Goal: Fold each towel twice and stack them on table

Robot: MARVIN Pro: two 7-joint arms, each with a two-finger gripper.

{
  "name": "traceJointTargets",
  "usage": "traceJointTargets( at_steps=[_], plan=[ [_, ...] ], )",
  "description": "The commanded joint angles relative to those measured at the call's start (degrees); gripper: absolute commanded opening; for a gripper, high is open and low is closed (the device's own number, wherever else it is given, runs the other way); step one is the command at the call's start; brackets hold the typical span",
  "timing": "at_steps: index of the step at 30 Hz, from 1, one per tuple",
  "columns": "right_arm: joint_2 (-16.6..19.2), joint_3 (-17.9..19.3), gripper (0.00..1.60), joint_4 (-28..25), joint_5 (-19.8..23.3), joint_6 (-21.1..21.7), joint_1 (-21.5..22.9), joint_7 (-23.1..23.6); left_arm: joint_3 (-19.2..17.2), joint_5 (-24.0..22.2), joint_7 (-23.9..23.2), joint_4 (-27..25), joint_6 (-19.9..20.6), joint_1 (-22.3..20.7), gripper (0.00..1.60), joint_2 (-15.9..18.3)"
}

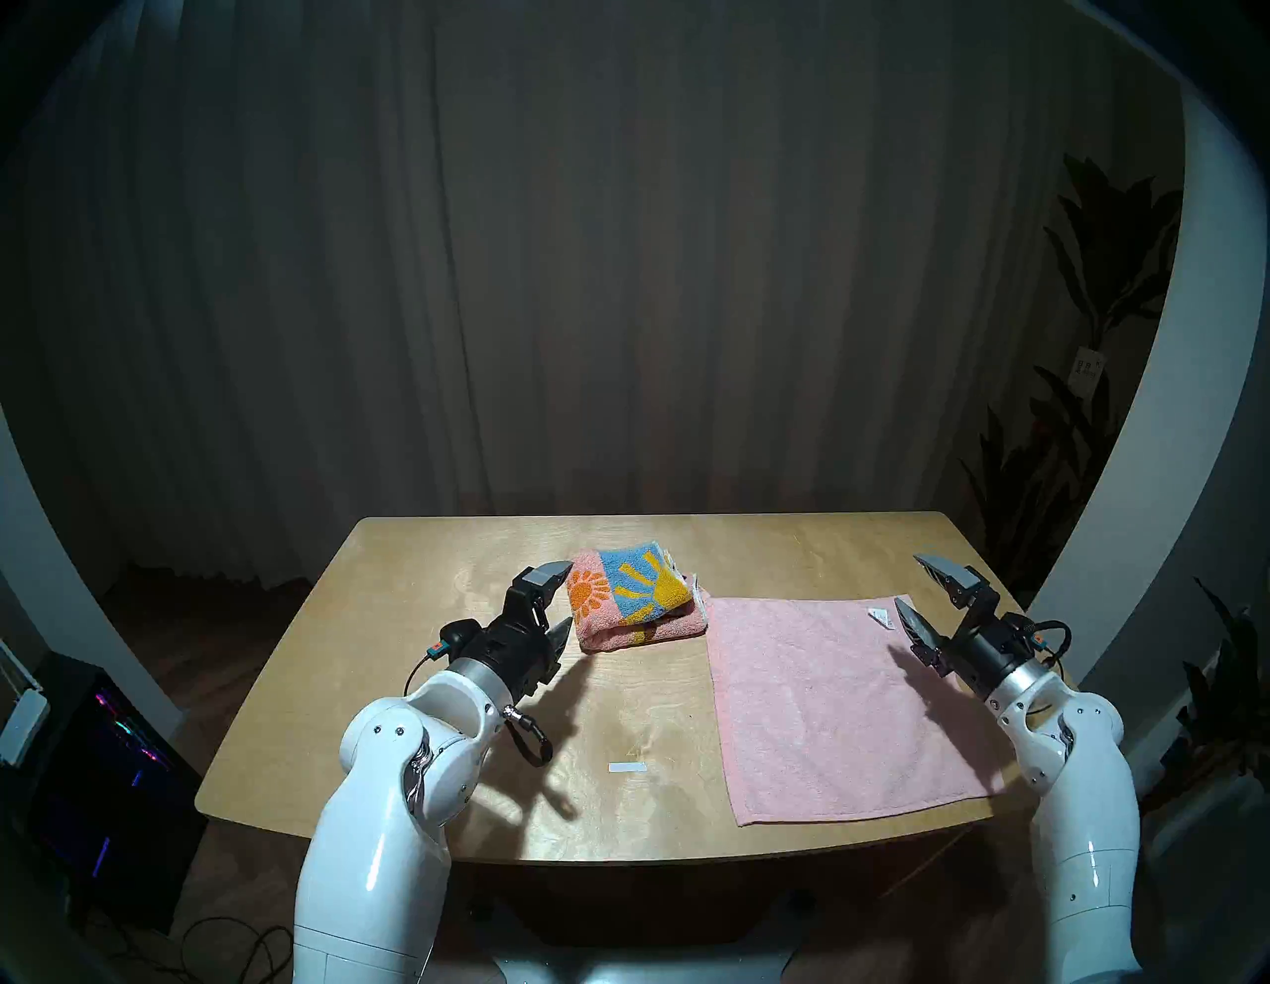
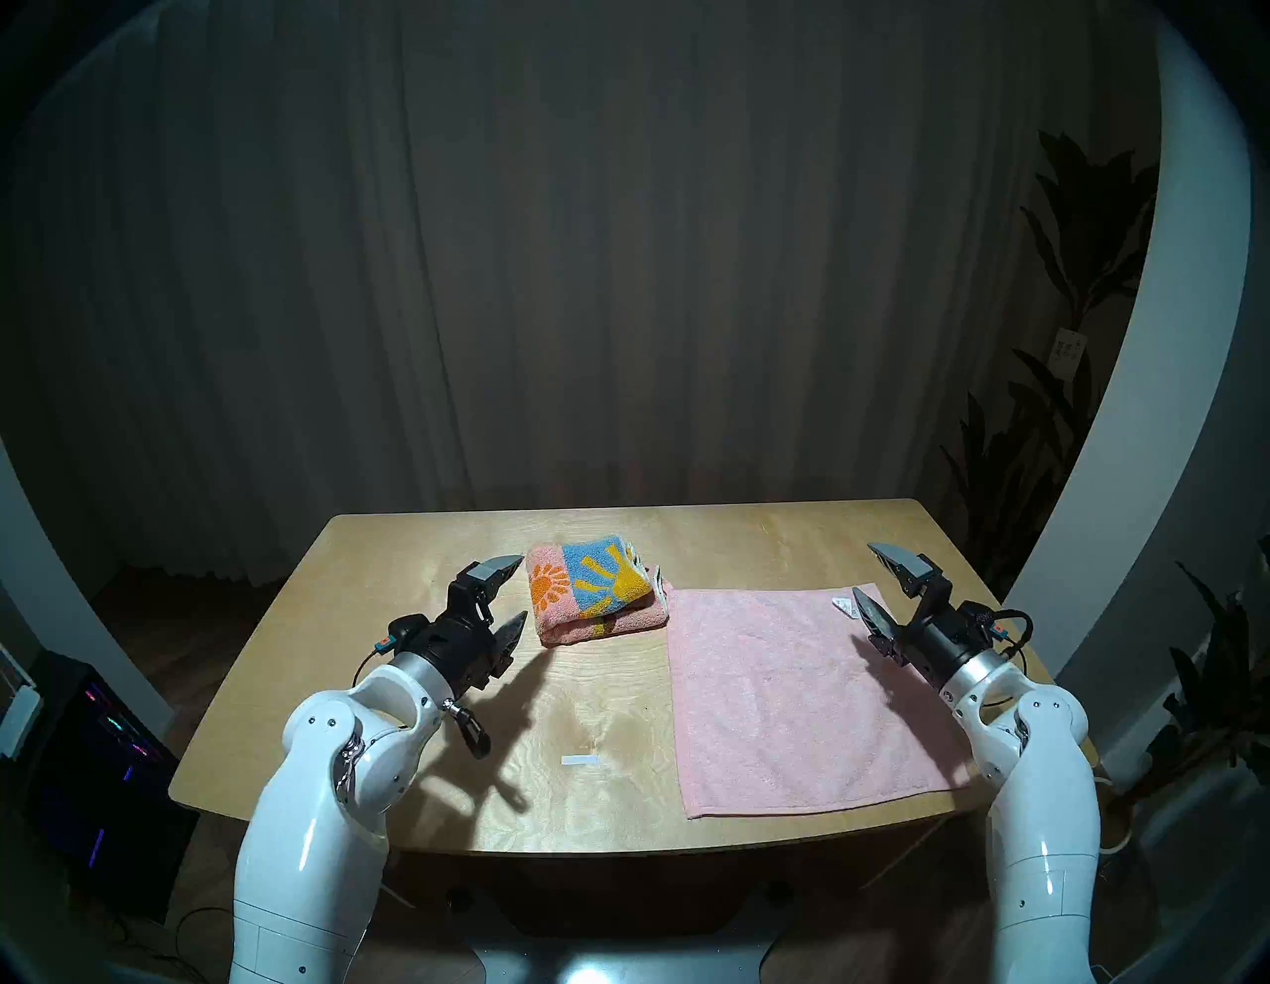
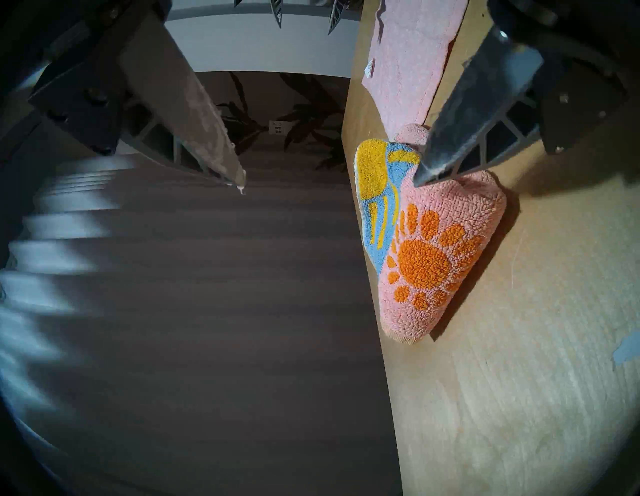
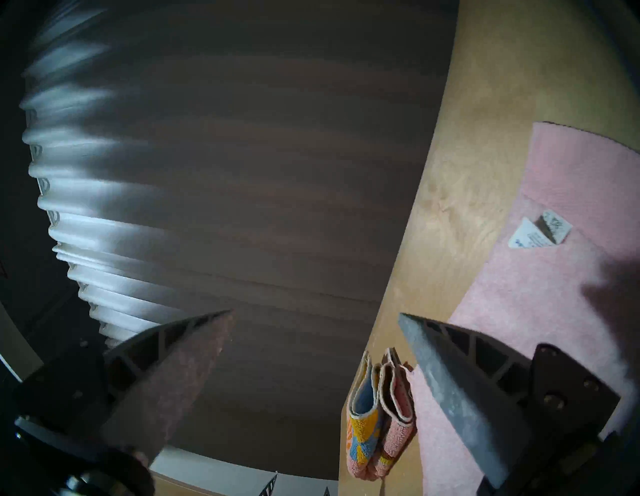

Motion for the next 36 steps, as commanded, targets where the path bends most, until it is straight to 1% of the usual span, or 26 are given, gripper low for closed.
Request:
traceJointTargets(
  at_steps=[1,6,7,8,17,23,36],
  plan=[
    [-0.44,2.99,1.60,-2.95,1.64,0.57,-4.11,-1.85,0.17,-1.27,0.24,-1.70,1.57,-0.09,1.60,0.40],
    [-0.23,5.30,1.60,-4.20,2.17,1.27,-6.52,-3.86,0.39,-2.07,0.63,-1.90,2.72,0.04,1.60,0.70],
    [-0.23,5.30,1.60,-4.20,2.17,1.27,-6.52,-3.86,0.39,-2.07,0.63,-1.90,2.72,0.04,1.60,0.70],
    [-0.05,6.35,1.60,-4.69,2.39,1.54,-7.41,-4.64,0.50,-2.40,0.80,-1.94,3.17,0.00,1.60,0.83],
    [0.51,10.94,1.60,-7.11,3.65,3.53,-11.41,-8.16,1.29,-3.77,1.46,-2.39,5.36,-0.41,1.60,1.72],
    [0.86,13.55,1.60,-8.93,4.64,5.56,-14.05,-10.42,1.65,-4.77,1.85,-2.64,6.88,-0.49,1.60,2.45],
    [1.56,17.74,1.60,-12.20,7.15,10.86,-19.22,-14.50,2.07,-6.44,2.49,-3.02,9.76,-0.59,1.60,4.06]
  ],
)
